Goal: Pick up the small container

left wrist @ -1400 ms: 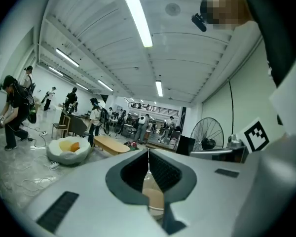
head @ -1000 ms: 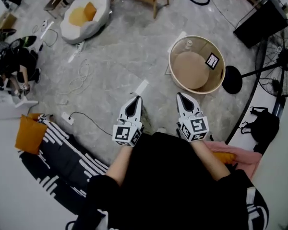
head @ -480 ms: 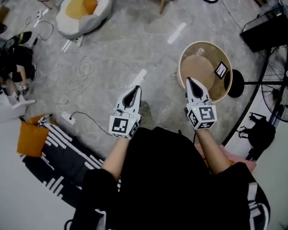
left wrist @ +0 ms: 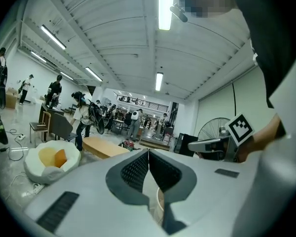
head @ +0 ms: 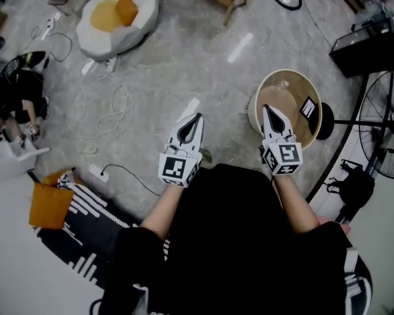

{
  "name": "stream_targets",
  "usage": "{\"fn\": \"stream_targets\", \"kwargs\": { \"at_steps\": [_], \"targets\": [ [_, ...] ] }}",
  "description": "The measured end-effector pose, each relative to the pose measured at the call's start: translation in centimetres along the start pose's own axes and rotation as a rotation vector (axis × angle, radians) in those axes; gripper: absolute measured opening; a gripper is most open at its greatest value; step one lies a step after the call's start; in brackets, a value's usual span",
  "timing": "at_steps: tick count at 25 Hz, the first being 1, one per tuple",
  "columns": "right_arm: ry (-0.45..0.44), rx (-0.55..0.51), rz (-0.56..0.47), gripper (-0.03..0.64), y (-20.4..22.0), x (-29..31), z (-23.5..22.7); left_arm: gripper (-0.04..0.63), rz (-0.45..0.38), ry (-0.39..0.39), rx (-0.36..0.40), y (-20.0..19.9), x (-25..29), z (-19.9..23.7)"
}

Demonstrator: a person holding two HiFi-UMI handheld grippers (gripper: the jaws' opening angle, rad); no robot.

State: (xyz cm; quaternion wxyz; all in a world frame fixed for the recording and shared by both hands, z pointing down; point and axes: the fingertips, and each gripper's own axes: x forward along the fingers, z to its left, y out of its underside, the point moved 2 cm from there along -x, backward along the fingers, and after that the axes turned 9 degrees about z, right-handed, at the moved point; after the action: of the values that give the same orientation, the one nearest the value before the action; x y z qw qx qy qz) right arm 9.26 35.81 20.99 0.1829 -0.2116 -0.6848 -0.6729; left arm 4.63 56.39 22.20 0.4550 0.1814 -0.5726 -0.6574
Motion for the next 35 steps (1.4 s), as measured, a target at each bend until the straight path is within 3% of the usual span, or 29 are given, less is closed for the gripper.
{"fn": "stream_targets", "kwargs": {
  "at_steps": [8,15,21,35],
  "targets": [
    [0.035,-0.024,0.025,0.015,-2.2,3.1,0.0,0.020,-0.016,-0.012,-0.023,-2.0,2.1,5.7],
    [0.038,0.007,0.028,0.015,-2.6,5.1,-2.5,0.020,-0.019,-0.053,-0.049,-2.8,4.6,7.2],
    [0.028,0.036,-0.009,0.015,-4.0,9.0,-6.5,0.020,-0.002,-0.037,-0.011,-4.4,10.2,7.3],
    [0.173,0.161,-0.003,0.015,-5.1,14.0,-23.6,0.020,0.090,0.173,0.107,-9.7,30.9,2.6]
  ]
}}
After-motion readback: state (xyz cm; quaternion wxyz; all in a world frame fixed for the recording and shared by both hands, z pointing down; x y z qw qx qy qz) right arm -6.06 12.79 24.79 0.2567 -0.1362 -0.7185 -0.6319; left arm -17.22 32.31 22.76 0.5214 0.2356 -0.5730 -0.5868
